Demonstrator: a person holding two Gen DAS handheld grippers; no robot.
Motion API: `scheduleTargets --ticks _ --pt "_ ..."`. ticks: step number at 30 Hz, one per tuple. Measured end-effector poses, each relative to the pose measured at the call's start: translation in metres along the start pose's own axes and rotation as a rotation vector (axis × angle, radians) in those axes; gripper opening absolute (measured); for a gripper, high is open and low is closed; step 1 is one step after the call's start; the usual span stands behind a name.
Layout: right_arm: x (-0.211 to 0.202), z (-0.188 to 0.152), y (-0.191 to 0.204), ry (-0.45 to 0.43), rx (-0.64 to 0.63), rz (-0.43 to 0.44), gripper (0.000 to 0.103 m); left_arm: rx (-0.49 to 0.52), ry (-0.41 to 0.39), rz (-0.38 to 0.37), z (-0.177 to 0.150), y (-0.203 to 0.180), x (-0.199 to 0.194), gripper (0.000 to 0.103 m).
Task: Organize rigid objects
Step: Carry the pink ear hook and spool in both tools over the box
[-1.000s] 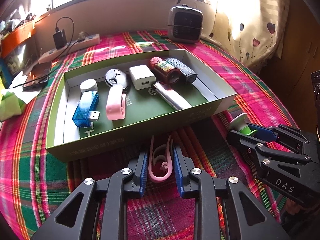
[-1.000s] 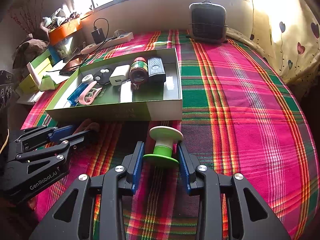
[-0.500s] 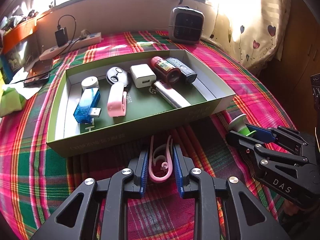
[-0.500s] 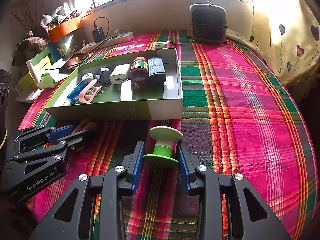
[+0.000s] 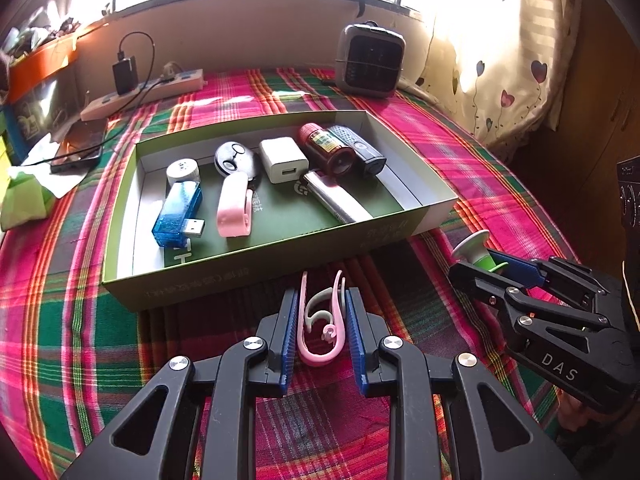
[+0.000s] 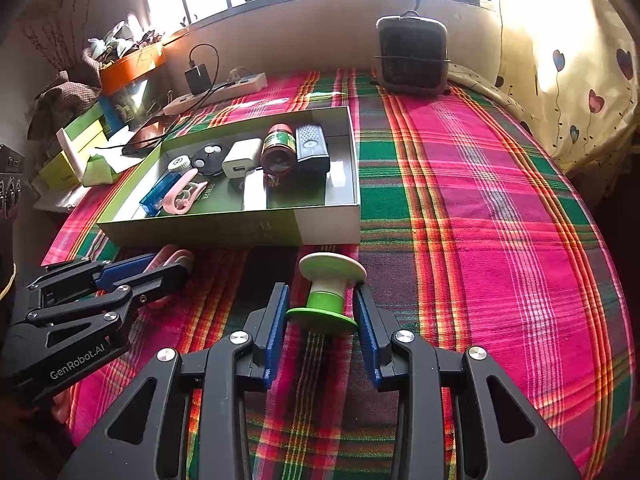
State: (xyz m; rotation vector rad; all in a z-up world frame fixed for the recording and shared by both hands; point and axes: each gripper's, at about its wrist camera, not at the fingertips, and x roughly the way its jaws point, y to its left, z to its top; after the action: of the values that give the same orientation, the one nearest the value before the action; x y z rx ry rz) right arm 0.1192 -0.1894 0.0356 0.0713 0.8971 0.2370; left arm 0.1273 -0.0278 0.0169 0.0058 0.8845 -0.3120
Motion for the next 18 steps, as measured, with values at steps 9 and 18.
scheduleTargets --ticks 9,18 --pt "-0.009 0.004 0.0 -0.023 0.001 0.006 0.034 -0.01 -0.025 -0.005 0.007 0.002 -0.011 0.022" --pt "-0.017 0.017 0.003 -0.052 -0.011 0.008 0.034 -0.026 -0.047 -0.014 0.022 0.008 -0.018 0.022"
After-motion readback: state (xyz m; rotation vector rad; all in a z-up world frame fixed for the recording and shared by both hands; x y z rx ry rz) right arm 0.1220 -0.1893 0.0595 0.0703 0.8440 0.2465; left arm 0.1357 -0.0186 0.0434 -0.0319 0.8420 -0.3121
